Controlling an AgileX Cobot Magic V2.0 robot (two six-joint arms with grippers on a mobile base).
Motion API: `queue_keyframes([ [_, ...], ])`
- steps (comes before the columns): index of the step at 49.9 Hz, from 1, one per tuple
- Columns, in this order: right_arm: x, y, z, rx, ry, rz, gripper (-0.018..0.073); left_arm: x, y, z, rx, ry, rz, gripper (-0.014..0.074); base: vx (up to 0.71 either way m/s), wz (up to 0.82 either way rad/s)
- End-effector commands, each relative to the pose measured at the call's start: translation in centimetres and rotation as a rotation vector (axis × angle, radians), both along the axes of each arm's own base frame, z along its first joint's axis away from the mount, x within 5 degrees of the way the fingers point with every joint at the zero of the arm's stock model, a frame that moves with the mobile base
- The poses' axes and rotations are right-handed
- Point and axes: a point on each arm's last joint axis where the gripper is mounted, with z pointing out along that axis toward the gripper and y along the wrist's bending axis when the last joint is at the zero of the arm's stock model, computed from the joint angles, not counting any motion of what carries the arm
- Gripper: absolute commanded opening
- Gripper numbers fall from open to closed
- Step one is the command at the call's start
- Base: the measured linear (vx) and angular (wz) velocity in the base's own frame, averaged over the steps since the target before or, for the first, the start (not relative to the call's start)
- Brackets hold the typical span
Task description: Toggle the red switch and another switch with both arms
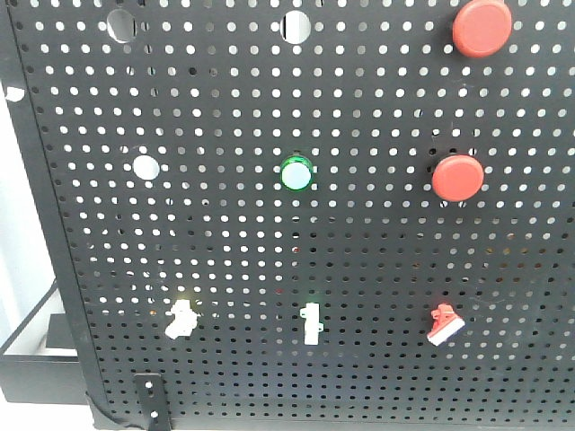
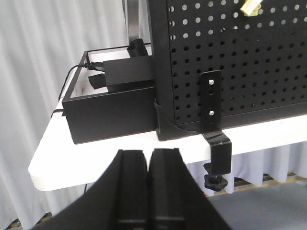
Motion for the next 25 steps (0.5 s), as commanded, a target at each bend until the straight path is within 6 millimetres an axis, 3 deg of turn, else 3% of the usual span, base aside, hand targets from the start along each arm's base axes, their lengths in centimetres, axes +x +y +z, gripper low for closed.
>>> queue_keyframes([
  [1,-0.01,-0.30,1.09,0.013,-0.037,-0.032,-0.0006,-0.03,0.10,0.06,-0.033,-0.066,0.011,-0.0006,0.00,0.00],
  [25,-0.01,-0.30,1.09,0.013,-0.037,-0.032,-0.0006,-0.03,0.10,0.06,-0.033,-0.066,0.011,-0.0006,0.00,0.00],
])
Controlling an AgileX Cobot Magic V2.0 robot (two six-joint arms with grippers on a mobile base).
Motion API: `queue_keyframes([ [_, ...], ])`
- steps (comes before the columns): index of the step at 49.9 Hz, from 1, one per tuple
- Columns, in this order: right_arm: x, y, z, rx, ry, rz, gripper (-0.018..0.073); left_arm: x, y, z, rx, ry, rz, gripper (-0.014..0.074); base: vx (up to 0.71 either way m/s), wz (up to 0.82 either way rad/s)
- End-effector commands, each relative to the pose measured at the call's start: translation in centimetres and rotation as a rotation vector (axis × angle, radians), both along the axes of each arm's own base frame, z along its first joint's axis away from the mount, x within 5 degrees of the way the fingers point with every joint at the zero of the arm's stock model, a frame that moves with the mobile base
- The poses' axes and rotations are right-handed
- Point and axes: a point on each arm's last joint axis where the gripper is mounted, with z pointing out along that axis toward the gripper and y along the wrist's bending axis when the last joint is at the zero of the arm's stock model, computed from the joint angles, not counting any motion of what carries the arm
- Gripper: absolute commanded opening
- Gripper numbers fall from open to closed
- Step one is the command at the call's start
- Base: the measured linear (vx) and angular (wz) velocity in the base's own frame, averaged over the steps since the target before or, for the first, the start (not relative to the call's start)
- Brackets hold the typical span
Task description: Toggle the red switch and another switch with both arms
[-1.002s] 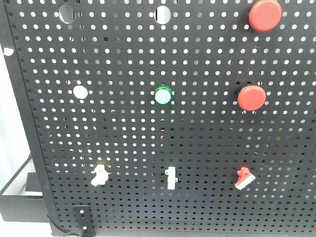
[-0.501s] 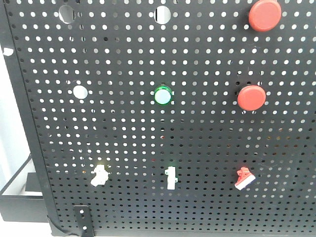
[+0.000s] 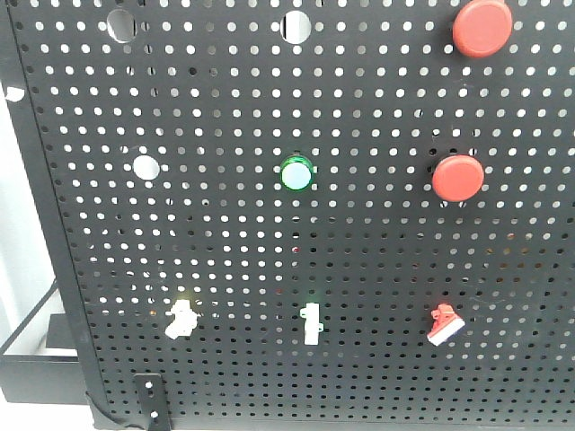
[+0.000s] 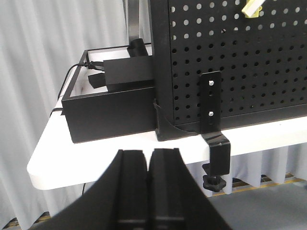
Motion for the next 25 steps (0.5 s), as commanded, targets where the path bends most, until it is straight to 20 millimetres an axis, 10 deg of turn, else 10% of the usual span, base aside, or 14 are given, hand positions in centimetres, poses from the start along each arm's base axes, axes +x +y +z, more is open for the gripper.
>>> queue_keyframes([
  [1,0.0,-0.3,1.1,0.013,-0.037,-0.032,-0.0006,0.0,0.1,0.1,-0.027,-0.067,0.010,-0.0006,0.00,0.00],
  [25,0.9,-0.4,-0.2,-0.093,0.070,-0.072,-0.0006,0.0,0.1,0.1,-0.027,-0.067,0.010,-0.0006,0.00,0.00],
])
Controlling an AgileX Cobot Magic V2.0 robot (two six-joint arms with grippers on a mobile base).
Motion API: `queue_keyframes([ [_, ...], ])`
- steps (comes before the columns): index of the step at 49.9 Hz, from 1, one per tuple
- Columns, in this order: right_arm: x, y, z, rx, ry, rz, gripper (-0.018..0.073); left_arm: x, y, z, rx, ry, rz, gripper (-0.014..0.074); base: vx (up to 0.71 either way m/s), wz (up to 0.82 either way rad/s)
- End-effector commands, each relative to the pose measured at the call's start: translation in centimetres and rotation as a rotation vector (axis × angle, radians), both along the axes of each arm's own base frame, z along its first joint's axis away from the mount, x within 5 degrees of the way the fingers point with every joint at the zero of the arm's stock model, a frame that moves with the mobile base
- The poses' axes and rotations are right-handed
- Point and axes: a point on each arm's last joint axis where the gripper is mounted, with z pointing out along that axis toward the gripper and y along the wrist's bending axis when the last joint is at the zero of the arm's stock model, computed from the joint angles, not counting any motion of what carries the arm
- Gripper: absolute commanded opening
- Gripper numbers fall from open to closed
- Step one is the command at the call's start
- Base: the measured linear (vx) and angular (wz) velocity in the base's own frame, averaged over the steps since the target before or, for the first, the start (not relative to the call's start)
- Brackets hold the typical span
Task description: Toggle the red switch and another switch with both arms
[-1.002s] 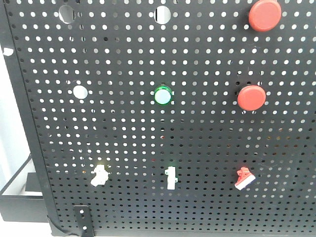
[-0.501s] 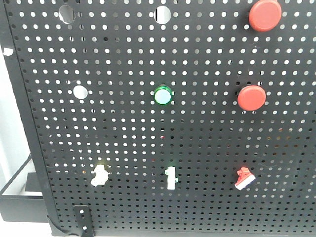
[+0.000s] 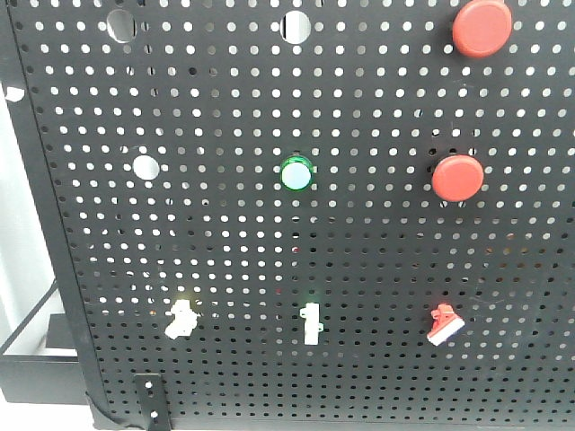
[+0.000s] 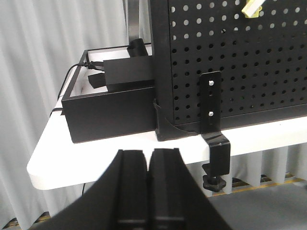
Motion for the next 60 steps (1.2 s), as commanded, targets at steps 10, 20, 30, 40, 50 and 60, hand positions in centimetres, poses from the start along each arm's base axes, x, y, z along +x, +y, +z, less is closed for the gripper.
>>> queue_keyframes([
  [10,0.0,-2.3,-5.0,0.104,-0.025,-0.262,-0.0006,0.0,0.1,0.1,-0.026,-0.066,0.010,-0.0006,0.00,0.00],
  [20,-2.1,-3.7,-11.1,0.122,-0.042,-0.451,-0.0006,0.0,0.1,0.1,-0.026,-0.066,0.010,-0.0006,0.00,0.00],
  [30,-3.0,-3.7,-11.4,0.058,-0.052,-0.483,-0.0006,0.0,0.1,0.1,-0.026,-0.066,0.010,-0.0006,0.00,0.00],
  [40,-3.0,-3.7,-11.3,0.059,-0.067,-0.482,-0.0006,0.0,0.1,0.1,-0.026,-0.066,0.010,-0.0006,0.00,0.00],
  [50,-3.0,-3.7,-11.3,0.059,-0.067,-0.482,-0.0006,0.0,0.1,0.1,-0.026,-0.066,0.010,-0.0006,0.00,0.00],
  [60,-3.0,-3.7,-11.3,0.059,-0.067,-0.482,-0.0006,0.0,0.1,0.1,-0.026,-0.066,0.010,-0.0006,0.00,0.00],
])
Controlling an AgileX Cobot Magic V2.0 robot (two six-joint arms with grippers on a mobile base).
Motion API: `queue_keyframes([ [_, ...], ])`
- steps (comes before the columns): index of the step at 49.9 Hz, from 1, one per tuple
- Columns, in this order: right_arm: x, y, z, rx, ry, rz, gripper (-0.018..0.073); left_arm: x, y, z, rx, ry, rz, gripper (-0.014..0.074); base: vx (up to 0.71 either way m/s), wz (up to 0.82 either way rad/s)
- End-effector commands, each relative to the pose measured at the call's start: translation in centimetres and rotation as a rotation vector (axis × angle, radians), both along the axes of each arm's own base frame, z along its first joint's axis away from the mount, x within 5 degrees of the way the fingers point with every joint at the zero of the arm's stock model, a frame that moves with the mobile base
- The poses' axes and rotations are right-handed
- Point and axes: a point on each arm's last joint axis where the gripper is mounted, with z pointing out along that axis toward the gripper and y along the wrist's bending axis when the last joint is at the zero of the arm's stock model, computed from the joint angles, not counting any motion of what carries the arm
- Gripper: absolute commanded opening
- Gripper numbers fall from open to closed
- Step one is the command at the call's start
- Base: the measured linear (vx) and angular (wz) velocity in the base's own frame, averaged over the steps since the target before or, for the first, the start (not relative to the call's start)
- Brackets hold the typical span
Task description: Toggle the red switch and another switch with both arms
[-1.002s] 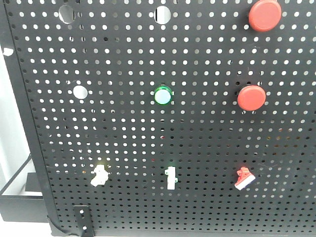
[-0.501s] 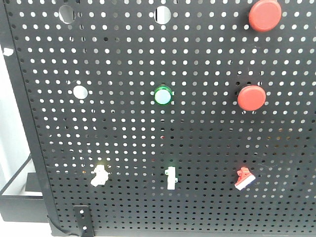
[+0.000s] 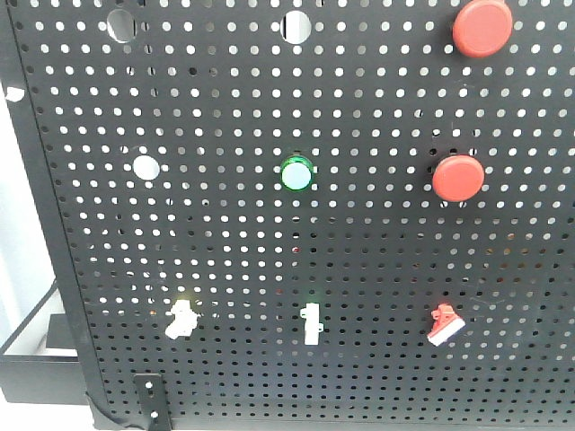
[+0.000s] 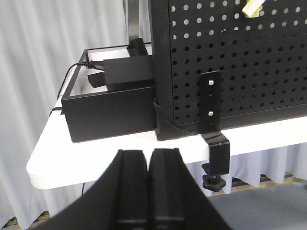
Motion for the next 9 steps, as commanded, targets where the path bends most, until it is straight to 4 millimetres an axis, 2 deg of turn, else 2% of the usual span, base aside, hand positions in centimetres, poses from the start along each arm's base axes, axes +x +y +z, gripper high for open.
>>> queue_keyframes([
  [1,-0.06,-0.01,0.60,-0.029,-0.081,-0.005,-0.0006,-0.02,0.09,0.07,-0.024,-0.068,0.011,-0.0006,0.00,0.00],
  [9,-0.06,-0.01,0.60,-0.029,-0.081,-0.005,-0.0006,-0.02,0.09,0.07,-0.024,-0.068,0.011,-0.0006,0.00,0.00],
])
